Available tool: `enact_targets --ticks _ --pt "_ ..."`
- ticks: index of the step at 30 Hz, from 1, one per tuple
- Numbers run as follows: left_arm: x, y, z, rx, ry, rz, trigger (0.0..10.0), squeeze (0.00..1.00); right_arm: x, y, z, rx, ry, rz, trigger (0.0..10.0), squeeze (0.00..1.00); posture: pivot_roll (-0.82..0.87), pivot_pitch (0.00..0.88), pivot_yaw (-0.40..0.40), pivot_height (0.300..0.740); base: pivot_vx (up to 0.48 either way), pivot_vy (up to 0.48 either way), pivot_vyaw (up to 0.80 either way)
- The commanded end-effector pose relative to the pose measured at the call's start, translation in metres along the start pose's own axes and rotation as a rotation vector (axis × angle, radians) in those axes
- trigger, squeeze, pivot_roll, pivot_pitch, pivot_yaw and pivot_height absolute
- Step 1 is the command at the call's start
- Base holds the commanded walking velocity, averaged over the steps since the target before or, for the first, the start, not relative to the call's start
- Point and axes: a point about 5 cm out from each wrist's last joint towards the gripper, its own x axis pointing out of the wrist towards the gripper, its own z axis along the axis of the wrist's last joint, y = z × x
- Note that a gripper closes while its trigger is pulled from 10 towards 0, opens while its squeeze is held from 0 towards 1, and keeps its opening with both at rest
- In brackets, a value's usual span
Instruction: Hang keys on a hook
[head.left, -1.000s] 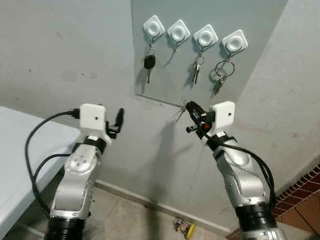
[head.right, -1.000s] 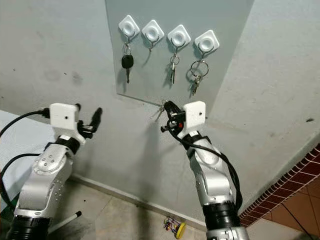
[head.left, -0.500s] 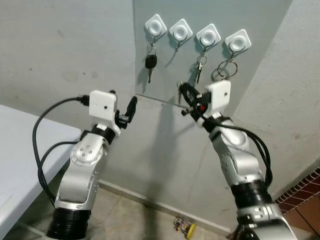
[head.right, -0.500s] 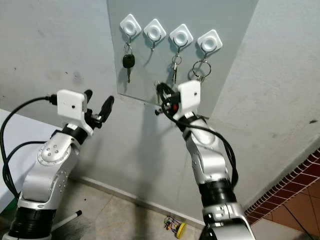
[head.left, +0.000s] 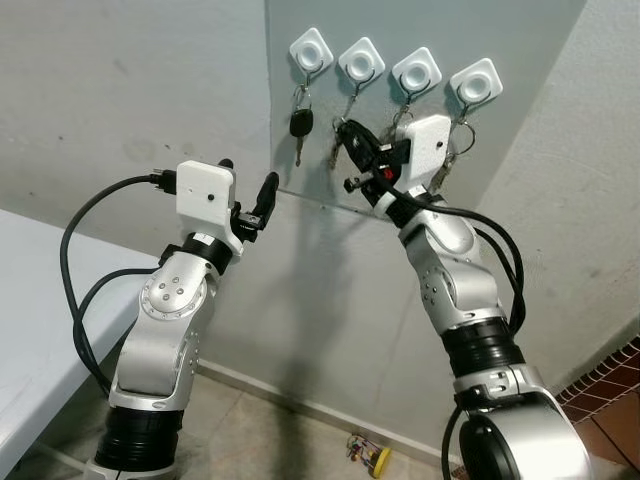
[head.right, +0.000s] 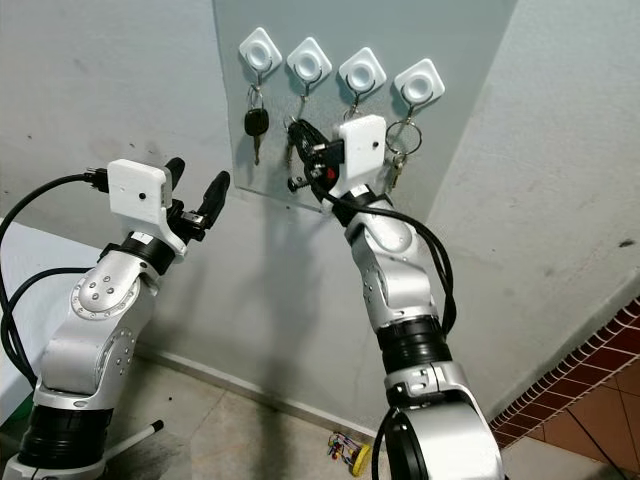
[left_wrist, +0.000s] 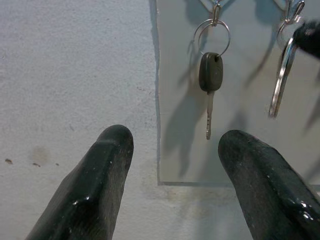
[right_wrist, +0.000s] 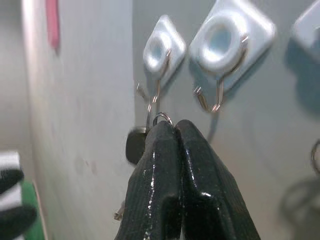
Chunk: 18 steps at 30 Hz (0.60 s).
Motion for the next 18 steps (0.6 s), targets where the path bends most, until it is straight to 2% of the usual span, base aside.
enact_targets --ticks 1,9,18 --pt "0.0031 -0.0031 0.0069 0.005 -0.023 -0.017 10.0 0.00 0.0028 -0.0017 0.0085 0.015 -0.049 0.005 10.0 0.00 -0.04 0.000 -0.046 0.724 0.000 0.000 0.00" --pt "0.0032 -0.0025 0.0046 -0.006 -0.014 -0.012 10.0 0.00 -0.0002 -0.0014 0.0118 0.058 -0.109 -0.005 10.0 0.00 -0.05 0.000 -0.046 0.724 0.000 0.000 0.00" --pt "0.0036 -0.0029 0.0043 -0.011 -0.012 -0.012 10.0 0.00 0.0018 -0.0034 0.0148 0.094 -0.121 -0.015 10.0 0.00 -0.05 0.000 -0.045 0.724 0.000 0.000 0.00"
